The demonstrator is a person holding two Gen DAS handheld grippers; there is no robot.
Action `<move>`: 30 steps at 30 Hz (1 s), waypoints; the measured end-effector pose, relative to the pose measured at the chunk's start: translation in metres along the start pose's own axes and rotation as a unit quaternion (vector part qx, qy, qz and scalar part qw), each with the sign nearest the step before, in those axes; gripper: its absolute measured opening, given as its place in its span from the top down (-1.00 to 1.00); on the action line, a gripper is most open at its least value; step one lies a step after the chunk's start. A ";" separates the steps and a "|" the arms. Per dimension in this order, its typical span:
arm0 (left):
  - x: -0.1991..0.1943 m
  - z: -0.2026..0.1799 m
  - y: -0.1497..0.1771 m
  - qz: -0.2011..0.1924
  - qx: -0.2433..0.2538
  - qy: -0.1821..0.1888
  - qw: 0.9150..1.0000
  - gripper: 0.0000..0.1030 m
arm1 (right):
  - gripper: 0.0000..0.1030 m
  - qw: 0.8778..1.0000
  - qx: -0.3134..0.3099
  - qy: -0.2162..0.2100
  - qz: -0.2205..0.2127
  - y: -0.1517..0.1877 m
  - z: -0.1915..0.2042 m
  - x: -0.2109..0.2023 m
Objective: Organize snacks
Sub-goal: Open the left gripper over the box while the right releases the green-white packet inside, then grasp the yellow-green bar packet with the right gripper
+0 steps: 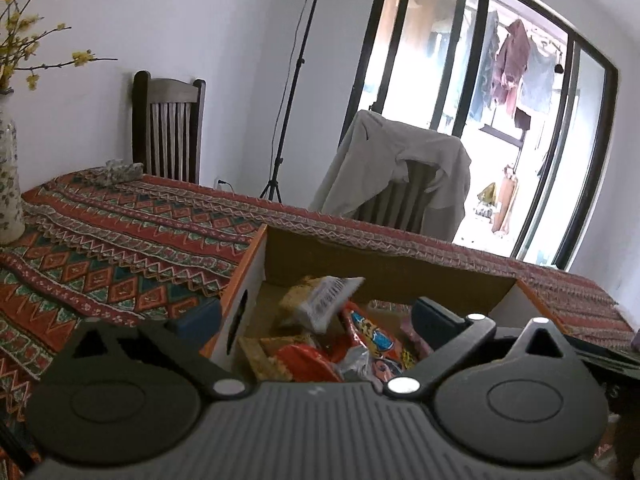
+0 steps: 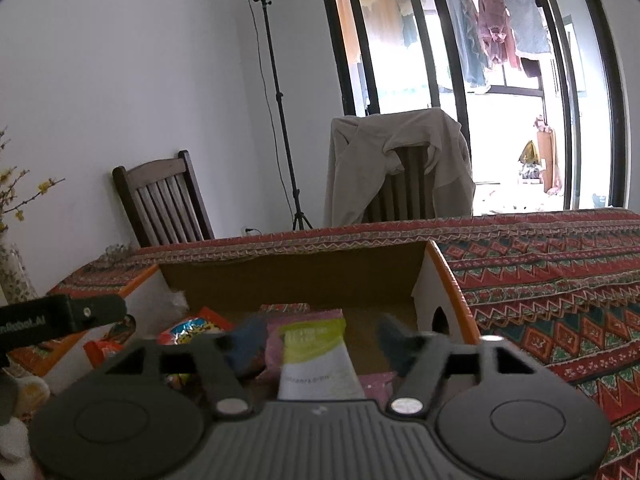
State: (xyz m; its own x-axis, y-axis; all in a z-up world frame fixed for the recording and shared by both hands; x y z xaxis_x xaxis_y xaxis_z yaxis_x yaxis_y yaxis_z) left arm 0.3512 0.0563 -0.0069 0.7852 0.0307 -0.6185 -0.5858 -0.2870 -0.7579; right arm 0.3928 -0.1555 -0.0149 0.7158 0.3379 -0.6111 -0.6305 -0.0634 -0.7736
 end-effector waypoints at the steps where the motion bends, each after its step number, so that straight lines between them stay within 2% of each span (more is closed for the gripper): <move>1: 0.000 0.000 0.000 0.001 -0.001 0.000 1.000 -1.00 | -0.75 1.000 0.000 0.002 -0.002 0.000 0.000 -0.001; 6: 0.005 -0.001 0.003 0.013 0.001 0.000 1.000 -1.00 | -1.00 1.000 0.001 0.008 -0.004 0.003 -0.001 -0.003; 17: -0.003 -0.001 0.002 0.006 -0.005 0.000 1.000 -1.00 | -1.00 1.000 0.011 0.019 -0.005 0.000 -0.006 -0.007; 23: -0.029 -0.002 -0.008 -0.013 -0.017 0.005 1.000 -1.00 | -1.00 0.999 0.010 0.038 -0.023 -0.008 -0.003 -0.040; 30: -0.067 0.003 -0.002 -0.018 -0.015 0.013 1.000 -1.00 | -1.00 0.999 -0.006 0.052 -0.008 0.010 0.000 -0.074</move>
State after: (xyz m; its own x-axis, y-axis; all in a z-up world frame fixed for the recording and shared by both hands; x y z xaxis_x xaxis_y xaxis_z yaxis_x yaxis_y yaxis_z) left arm 0.2987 0.0575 0.0356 0.8106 0.0163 -0.5854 -0.5515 -0.3150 -0.7724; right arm 0.3328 -0.1809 0.0227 0.7540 0.2388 -0.6120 -0.6154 -0.0694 -0.7852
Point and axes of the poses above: each gripper's, at about its wrist camera, not at the fingertips, and x roughly the way its jaws point, z to its left, y to its underside, the point moved 9 cm from there along x, roughly the way its jaws point, and after that the axes turned 15 degrees about z, right-handed, at the moved point
